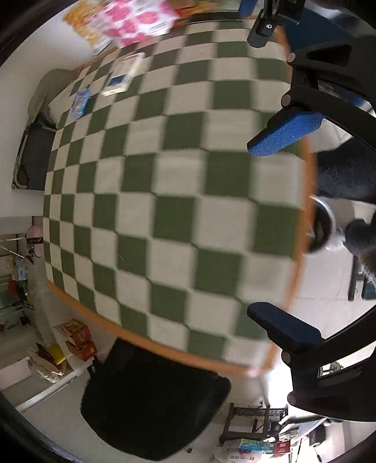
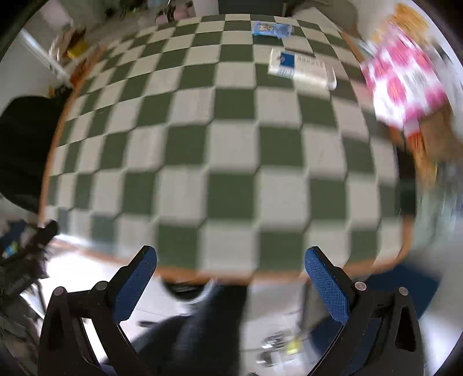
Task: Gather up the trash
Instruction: 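Move both tools back over the table, then grasp the white Pudilan medicine box with the right tool while the left tool grasps the blue snack bag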
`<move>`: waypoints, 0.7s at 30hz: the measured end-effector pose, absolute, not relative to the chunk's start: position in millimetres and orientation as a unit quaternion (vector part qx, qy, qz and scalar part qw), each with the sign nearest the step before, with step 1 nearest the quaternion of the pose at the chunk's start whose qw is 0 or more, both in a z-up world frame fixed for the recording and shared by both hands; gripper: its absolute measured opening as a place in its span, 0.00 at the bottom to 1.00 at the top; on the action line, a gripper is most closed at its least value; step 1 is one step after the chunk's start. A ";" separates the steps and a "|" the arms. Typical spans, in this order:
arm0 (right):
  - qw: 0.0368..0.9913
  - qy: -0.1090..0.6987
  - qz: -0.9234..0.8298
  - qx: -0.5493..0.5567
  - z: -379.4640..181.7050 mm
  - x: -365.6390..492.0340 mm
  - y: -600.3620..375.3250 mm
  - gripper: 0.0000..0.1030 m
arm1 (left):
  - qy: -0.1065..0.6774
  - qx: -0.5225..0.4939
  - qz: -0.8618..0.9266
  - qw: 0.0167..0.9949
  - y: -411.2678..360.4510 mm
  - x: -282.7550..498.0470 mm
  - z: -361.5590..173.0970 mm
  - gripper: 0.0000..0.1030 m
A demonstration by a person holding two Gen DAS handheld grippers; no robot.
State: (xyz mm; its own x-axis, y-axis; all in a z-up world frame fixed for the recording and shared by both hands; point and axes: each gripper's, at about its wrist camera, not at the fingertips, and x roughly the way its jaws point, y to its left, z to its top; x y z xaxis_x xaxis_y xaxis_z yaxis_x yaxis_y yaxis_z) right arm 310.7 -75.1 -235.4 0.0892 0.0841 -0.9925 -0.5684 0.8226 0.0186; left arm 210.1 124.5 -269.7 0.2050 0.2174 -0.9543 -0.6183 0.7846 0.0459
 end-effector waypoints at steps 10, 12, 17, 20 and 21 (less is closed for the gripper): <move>0.591 0.604 0.267 -0.464 -316.8 550.3 4.3 1.00 | 0.631 -0.153 0.293 0.702 140.5 401.2 -317.4 1.00; 0.554 0.587 0.278 -0.521 -336.3 574.6 17.9 1.00 | 0.641 -0.148 0.293 0.694 143.4 427.4 -326.5 1.00; 0.455 0.551 0.328 -0.618 -380.0 604.2 40.9 1.00 | 0.656 -0.140 0.287 0.684 147.7 472.5 -340.9 1.00; 0.415 0.557 0.349 -0.629 -397.6 613.9 45.2 1.00 | 0.662 -0.142 0.282 0.680 149.9 486.8 -346.9 1.00; 0.408 0.566 0.351 -0.624 -398.9 615.6 45.2 1.00 | 0.663 -0.143 0.280 0.679 150.7 490.2 -348.1 1.00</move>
State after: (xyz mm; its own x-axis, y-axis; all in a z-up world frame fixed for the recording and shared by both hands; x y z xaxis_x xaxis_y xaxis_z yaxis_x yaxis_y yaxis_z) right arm 615.6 45.2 -398.9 0.1118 -0.4209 -0.9002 -0.9935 -0.0259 -0.1112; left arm 490.2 150.7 -348.1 -0.0375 0.1908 -0.9809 -0.5705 0.8018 0.1778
